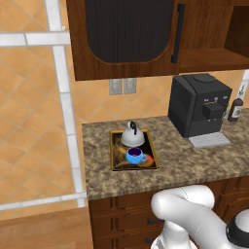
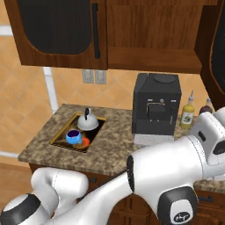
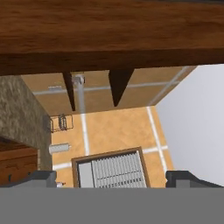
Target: Pick the kettle from the counter and place it on the tray. Then pick the mug from the cabinet and place it on the tray. Then close the cabinet doors.
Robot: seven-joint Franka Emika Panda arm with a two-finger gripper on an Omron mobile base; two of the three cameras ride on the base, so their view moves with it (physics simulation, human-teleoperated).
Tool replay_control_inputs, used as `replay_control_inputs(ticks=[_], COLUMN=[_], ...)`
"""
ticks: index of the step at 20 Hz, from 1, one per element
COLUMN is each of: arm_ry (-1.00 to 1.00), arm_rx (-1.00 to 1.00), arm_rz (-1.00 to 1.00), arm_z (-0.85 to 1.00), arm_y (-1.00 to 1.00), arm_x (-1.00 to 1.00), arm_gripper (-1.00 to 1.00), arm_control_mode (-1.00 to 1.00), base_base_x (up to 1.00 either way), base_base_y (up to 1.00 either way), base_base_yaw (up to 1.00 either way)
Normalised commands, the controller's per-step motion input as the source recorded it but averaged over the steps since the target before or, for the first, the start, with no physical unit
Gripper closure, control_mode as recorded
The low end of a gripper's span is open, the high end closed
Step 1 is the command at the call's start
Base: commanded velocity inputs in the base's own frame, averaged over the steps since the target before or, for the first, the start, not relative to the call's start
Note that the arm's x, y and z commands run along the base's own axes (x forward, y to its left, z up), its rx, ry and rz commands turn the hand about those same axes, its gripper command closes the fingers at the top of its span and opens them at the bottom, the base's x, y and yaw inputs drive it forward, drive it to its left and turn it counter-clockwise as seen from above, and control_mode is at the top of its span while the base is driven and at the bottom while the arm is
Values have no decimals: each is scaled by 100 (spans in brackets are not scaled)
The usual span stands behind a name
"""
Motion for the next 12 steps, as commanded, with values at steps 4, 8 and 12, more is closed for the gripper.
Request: replay_control_inputs(ticks=[4, 8, 12], arm_ry=[6, 13, 14], arm_rx=[0, 0, 0], arm_rz=[7, 9, 11], arm_z=[6, 1, 0], arm_y=[-35, -26, -13], arm_x=[0, 7, 9], arm_gripper=[-100, -100, -100], arm_control_mode=[-100, -100, -100], base_base_x=[0, 0, 0], base_base_y=[0, 0, 0], base_base_yaw=[0, 0, 0])
